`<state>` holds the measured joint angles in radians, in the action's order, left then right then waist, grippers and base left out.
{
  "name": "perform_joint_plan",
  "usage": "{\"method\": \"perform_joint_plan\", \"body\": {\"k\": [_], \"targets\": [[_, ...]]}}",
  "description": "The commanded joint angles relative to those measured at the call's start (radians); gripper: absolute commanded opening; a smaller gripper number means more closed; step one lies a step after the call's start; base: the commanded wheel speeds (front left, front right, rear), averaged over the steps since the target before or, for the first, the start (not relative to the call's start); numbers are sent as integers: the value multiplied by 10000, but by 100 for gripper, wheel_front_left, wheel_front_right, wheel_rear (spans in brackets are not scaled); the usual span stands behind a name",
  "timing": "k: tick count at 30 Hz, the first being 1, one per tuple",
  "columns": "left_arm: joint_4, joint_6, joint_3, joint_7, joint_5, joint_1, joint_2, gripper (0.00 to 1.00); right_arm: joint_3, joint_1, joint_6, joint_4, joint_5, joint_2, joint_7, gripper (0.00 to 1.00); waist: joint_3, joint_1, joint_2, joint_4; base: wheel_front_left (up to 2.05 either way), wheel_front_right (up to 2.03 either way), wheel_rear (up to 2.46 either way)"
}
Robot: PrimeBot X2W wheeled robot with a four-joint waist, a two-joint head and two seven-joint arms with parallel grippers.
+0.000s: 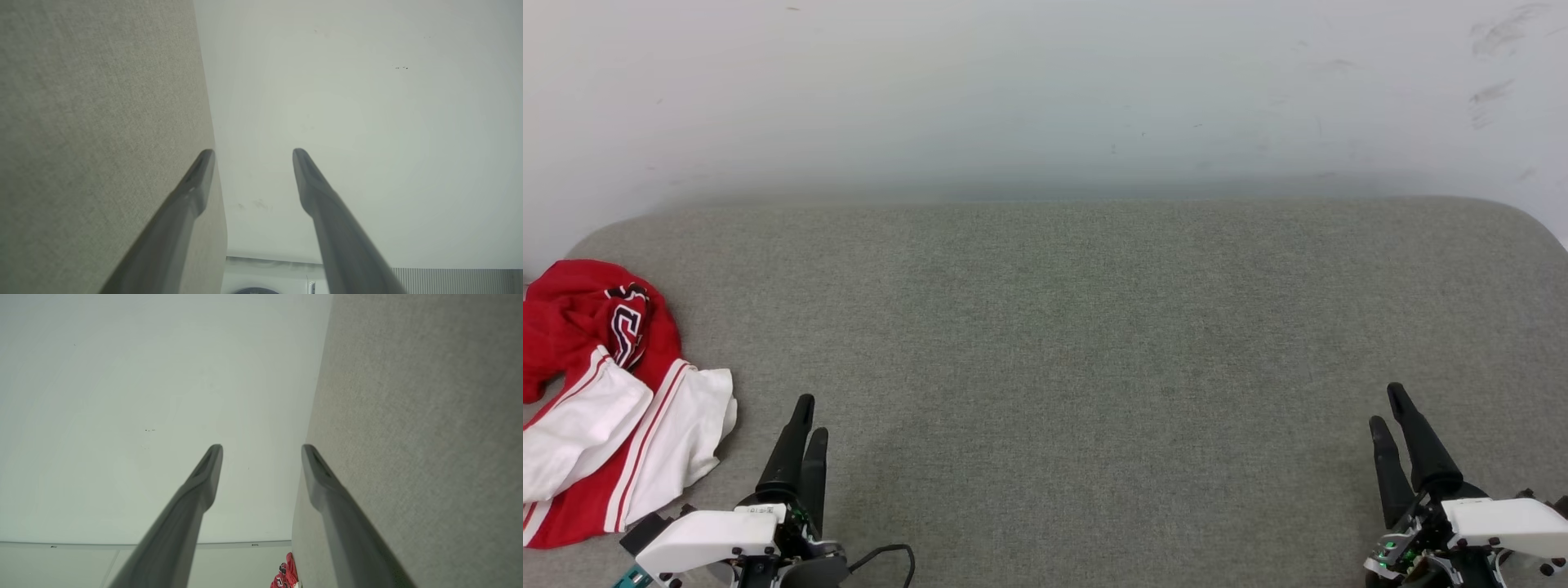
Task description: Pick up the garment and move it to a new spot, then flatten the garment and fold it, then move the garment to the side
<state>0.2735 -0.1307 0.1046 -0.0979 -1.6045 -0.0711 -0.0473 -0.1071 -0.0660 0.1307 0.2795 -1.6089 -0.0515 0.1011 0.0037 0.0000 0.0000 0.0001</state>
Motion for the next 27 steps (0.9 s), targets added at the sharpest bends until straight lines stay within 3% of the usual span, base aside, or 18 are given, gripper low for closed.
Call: {"method": "perform_joint_plan", "body": {"k": [1, 10, 27], "targets": [[-327, 0, -11, 160, 118, -164, -19, 100, 54, -163, 2, -213, 205, -3, -164, 100, 5, 0, 0, 0, 0, 0, 0], [-677, 87, 166, 591, 1631, -155, -21, 100, -82, -112, 2, -642, 1710, -1, -598, 100, 25, 0, 0, 9, 0, 0, 0], [-1837, 1126, -354, 1256, 5421, -153, -25, 100, 177, -93, 2, -2061, 5792, 1, -1272, 100, 93, 0, 0, 33, 0, 0, 0]]}}
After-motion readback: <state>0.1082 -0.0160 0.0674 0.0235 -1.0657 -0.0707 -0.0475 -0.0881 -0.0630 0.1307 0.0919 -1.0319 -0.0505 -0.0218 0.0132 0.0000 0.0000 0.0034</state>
